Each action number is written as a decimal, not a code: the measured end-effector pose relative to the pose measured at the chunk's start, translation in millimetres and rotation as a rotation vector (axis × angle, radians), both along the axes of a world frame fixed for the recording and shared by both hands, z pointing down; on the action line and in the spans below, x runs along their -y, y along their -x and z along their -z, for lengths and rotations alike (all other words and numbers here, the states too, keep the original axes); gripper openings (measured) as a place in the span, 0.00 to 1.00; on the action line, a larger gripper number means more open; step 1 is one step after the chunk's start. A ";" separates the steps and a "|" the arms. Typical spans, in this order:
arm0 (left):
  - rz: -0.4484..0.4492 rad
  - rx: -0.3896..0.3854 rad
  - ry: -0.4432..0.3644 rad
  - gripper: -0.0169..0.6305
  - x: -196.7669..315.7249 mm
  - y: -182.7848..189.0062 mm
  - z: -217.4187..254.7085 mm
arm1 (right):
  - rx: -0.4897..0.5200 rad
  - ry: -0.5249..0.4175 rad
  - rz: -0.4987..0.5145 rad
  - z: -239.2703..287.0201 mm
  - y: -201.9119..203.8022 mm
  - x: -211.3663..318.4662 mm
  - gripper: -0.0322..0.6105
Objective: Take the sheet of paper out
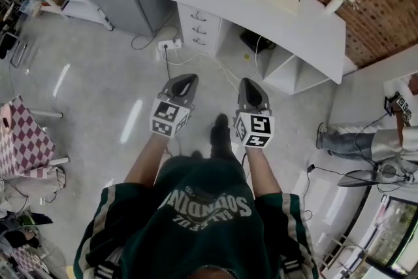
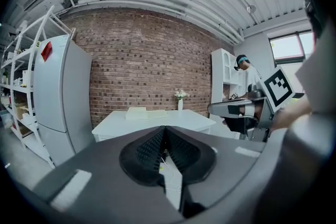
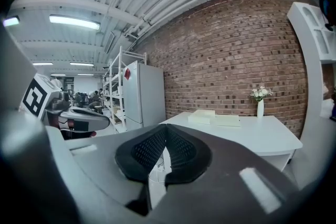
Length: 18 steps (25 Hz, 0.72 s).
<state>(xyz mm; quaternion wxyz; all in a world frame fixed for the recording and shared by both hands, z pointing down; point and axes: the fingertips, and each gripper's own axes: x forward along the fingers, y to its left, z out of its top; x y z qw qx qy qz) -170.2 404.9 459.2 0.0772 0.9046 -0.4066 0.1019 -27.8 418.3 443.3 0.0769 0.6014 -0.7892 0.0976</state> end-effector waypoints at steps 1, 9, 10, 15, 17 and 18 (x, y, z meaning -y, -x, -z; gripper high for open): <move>0.005 0.000 0.005 0.04 8.4 -0.9 -1.8 | 0.000 0.002 0.000 -0.5 -1.4 9.4 0.05; 0.034 0.005 0.038 0.04 73.2 -16.0 -6.6 | -0.006 0.024 0.024 -1.6 -16.7 76.6 0.05; 0.036 0.004 0.039 0.04 80.7 -19.9 -6.2 | -0.006 0.025 0.026 -1.2 -20.0 84.1 0.05; 0.042 0.006 0.038 0.04 116.8 -42.2 -1.3 | -0.005 0.028 0.037 1.2 -38.6 120.5 0.05; 0.045 0.009 0.039 0.04 128.2 -49.4 0.1 | -0.001 0.031 0.042 1.3 -44.5 131.7 0.05; 0.048 0.009 0.039 0.04 133.6 -52.7 0.8 | 0.000 0.033 0.046 1.6 -47.4 136.8 0.05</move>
